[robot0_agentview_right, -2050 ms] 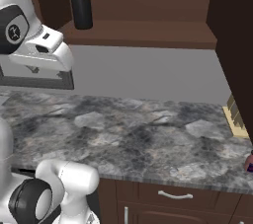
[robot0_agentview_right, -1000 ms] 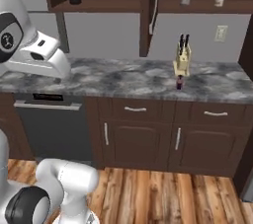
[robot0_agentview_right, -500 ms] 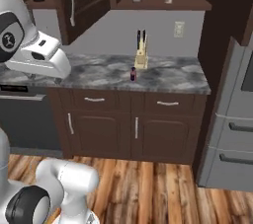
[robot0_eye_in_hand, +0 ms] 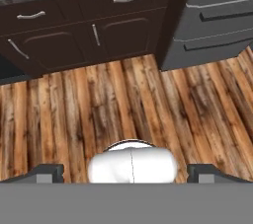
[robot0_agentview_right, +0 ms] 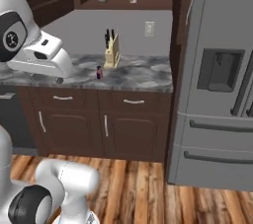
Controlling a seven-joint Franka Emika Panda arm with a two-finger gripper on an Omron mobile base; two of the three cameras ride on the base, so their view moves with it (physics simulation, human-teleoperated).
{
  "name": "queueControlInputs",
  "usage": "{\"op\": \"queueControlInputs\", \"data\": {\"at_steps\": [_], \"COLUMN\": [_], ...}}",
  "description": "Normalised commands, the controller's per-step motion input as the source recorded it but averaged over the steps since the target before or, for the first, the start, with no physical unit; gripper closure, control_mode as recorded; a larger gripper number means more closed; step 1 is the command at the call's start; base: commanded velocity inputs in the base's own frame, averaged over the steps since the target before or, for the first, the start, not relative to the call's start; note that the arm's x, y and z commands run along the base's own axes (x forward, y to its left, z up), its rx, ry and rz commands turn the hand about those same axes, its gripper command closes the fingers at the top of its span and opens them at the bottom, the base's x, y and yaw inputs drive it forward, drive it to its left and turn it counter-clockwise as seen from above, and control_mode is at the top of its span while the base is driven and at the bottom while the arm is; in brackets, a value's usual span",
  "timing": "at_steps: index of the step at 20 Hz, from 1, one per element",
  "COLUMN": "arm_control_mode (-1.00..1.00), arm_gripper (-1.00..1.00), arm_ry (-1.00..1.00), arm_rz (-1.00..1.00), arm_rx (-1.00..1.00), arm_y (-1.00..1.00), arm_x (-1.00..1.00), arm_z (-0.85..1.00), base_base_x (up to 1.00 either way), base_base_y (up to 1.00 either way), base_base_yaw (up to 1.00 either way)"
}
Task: Sort all alcoholic drinks to one cabinet, and non-alcoholic drinks to the other.
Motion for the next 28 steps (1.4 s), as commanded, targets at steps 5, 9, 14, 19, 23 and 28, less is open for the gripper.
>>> {"op": "queueControlInputs", "data": {"at_steps": [5, 9, 14, 19, 23, 28], "arm_control_mode": [1.0, 1.0, 1.0, 1.0, 1.0, 1.0], "arm_gripper": [-1.0, -1.0, -1.0, -1.0, -1.0, -1.0], "arm_ry": [0.0, 0.0, 0.0, 0.0, 0.0, 0.0], "arm_rz": [0.0, 0.0, 0.0, 0.0, 0.0, 0.0], "arm_rx": [0.0, 0.0, 0.0, 0.0, 0.0, 0.0], "arm_y": [0.0, 0.0, 0.0, 0.0, 0.0, 0.0], "arm_x": [0.0, 0.0, 0.0, 0.0, 0.0, 0.0], "arm_z": [0.0, 0.0, 0.0, 0.0, 0.0, 0.0], "base_base_x": [0.45, 0.67, 0.85, 0.78, 0.75, 0.66], "base_base_y": [-0.16, -0.18, -0.43, -0.4, -0.31, -0.17], "base_base_yaw": [0.0, 0.01, 0.1, 0.12, 0.12, 0.12]}}
